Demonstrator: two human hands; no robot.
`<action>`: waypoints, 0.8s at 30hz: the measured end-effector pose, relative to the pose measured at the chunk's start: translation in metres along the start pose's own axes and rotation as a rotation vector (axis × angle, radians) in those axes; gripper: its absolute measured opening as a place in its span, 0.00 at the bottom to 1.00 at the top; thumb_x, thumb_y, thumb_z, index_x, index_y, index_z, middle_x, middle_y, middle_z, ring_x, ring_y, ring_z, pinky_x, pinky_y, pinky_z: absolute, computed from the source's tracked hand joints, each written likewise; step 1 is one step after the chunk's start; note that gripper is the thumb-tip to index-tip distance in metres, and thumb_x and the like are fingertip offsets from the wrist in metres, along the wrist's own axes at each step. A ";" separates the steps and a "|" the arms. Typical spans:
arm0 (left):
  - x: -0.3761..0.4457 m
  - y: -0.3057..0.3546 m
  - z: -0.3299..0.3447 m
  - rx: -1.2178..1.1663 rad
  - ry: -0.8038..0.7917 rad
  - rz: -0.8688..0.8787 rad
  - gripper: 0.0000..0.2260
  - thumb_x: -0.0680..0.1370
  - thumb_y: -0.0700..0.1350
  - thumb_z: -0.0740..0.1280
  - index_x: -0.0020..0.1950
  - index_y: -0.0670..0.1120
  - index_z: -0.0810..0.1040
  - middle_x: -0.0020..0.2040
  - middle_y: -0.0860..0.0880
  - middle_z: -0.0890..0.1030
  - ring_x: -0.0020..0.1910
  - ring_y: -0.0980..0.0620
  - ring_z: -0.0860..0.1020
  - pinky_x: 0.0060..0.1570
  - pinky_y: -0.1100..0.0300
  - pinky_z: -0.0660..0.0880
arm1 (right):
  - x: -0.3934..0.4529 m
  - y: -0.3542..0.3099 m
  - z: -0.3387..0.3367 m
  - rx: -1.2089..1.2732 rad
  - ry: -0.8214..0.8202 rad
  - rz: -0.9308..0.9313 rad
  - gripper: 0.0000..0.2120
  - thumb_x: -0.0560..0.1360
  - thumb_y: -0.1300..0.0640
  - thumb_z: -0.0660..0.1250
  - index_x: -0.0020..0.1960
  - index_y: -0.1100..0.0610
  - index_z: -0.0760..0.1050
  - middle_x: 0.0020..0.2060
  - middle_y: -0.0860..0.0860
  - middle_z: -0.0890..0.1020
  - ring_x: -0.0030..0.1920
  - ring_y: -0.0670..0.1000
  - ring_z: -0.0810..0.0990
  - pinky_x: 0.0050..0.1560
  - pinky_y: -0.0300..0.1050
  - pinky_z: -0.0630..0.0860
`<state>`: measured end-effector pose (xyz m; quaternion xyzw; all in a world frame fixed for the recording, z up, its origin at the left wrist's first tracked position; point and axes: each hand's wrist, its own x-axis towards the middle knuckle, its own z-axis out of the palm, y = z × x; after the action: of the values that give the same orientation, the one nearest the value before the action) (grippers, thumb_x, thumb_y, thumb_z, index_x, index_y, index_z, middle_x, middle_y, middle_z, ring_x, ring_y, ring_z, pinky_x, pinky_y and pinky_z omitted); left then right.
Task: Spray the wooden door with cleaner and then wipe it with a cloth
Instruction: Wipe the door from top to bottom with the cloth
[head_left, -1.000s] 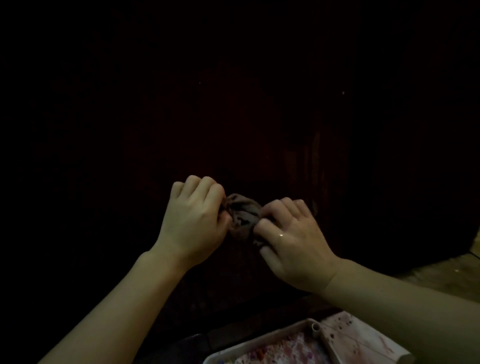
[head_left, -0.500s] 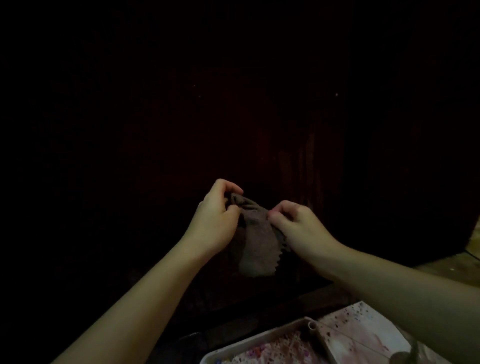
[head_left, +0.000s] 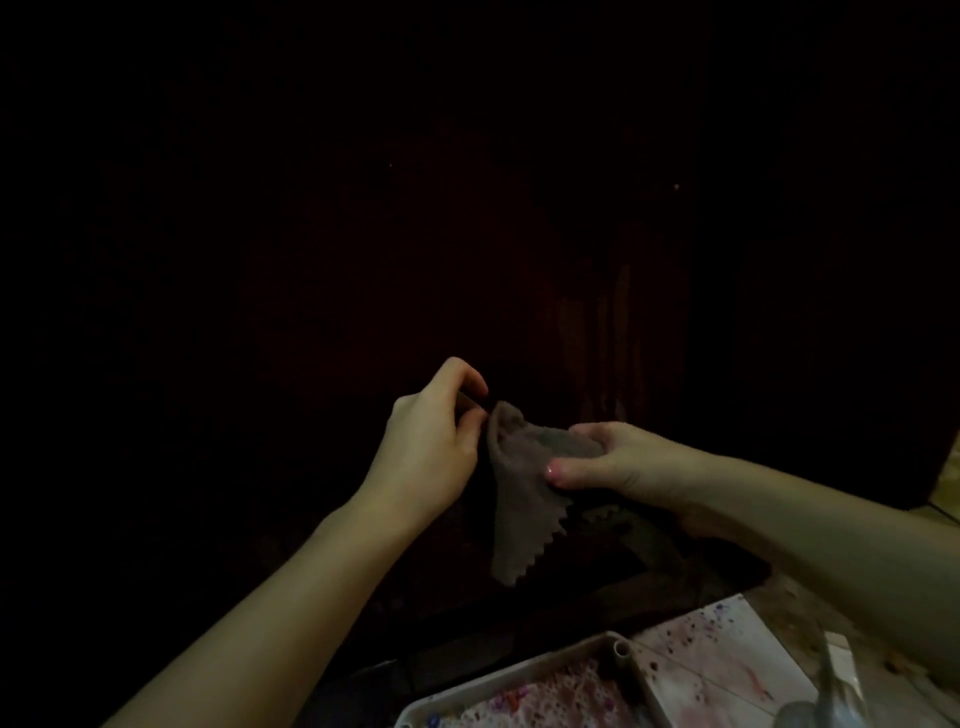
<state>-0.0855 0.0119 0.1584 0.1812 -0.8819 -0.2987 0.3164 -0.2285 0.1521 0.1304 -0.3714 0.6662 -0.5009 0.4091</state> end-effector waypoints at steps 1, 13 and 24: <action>-0.001 0.001 -0.001 -0.007 -0.008 -0.008 0.06 0.81 0.44 0.63 0.53 0.55 0.73 0.46 0.52 0.80 0.40 0.56 0.81 0.31 0.66 0.77 | 0.000 0.001 -0.002 0.070 -0.016 0.006 0.23 0.63 0.50 0.75 0.54 0.59 0.78 0.47 0.55 0.86 0.48 0.54 0.85 0.54 0.49 0.79; 0.001 -0.003 -0.001 -0.022 -0.355 0.055 0.07 0.77 0.46 0.69 0.48 0.59 0.78 0.45 0.58 0.81 0.48 0.62 0.80 0.47 0.63 0.76 | -0.003 -0.024 0.014 0.523 0.074 -0.035 0.14 0.78 0.51 0.63 0.54 0.60 0.80 0.47 0.60 0.85 0.44 0.55 0.85 0.47 0.51 0.80; 0.008 0.005 -0.009 -0.008 -0.049 0.196 0.12 0.74 0.37 0.70 0.52 0.53 0.78 0.49 0.54 0.76 0.45 0.60 0.78 0.43 0.69 0.74 | 0.010 -0.019 0.057 0.016 0.680 -0.570 0.06 0.80 0.57 0.63 0.51 0.46 0.73 0.49 0.45 0.79 0.47 0.40 0.81 0.44 0.34 0.78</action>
<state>-0.0857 0.0080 0.1712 0.0854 -0.9017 -0.2741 0.3232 -0.1782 0.1180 0.1373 -0.3511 0.6300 -0.6925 0.0150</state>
